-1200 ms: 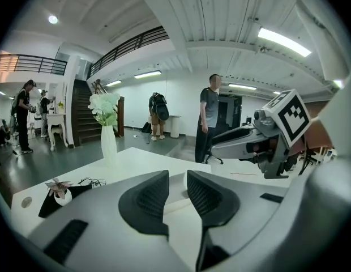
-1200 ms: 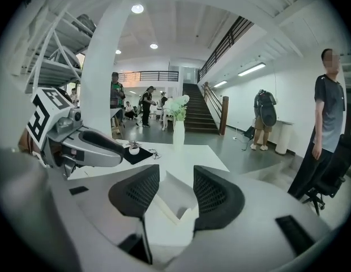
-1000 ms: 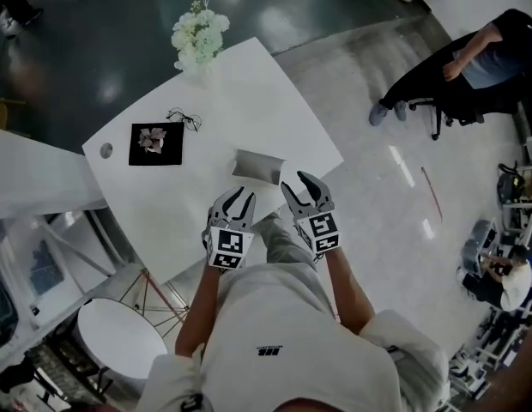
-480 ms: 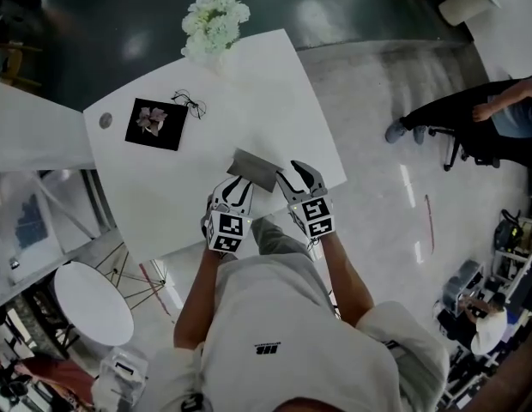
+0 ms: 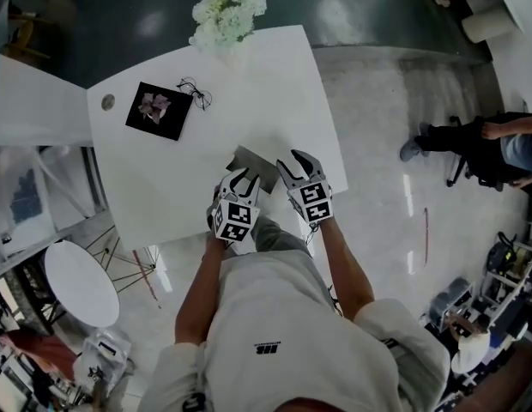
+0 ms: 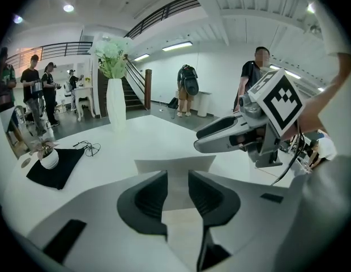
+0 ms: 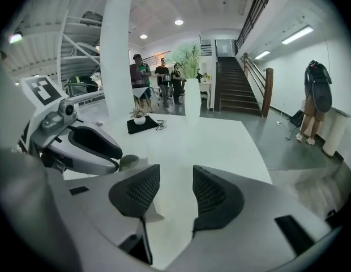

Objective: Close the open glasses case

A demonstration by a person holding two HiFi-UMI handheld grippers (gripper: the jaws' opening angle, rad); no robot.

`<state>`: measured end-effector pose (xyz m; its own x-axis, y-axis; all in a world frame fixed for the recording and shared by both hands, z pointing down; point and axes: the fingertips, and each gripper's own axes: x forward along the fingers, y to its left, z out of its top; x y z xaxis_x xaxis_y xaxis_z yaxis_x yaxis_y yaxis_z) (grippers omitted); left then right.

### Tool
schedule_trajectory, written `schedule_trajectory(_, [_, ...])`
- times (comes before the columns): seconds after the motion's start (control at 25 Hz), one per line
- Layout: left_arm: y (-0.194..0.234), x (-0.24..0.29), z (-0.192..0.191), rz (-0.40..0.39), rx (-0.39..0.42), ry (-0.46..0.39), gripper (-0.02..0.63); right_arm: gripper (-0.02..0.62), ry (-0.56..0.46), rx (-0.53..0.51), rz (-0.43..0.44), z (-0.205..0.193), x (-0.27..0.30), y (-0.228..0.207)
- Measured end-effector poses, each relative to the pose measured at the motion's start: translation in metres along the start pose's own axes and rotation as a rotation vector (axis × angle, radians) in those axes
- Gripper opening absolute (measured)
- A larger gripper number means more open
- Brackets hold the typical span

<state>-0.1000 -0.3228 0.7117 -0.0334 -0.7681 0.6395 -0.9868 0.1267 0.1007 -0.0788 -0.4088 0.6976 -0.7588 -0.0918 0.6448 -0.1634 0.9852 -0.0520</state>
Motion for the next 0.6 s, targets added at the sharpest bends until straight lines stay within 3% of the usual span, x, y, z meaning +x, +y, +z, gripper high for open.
schedule_trajectory(0.6, [-0.013,0.034,-0.002,-0.023,-0.006,0.033,0.132,0.179,0.046,0.006,0.043,-0.013,0.016,-0.002])
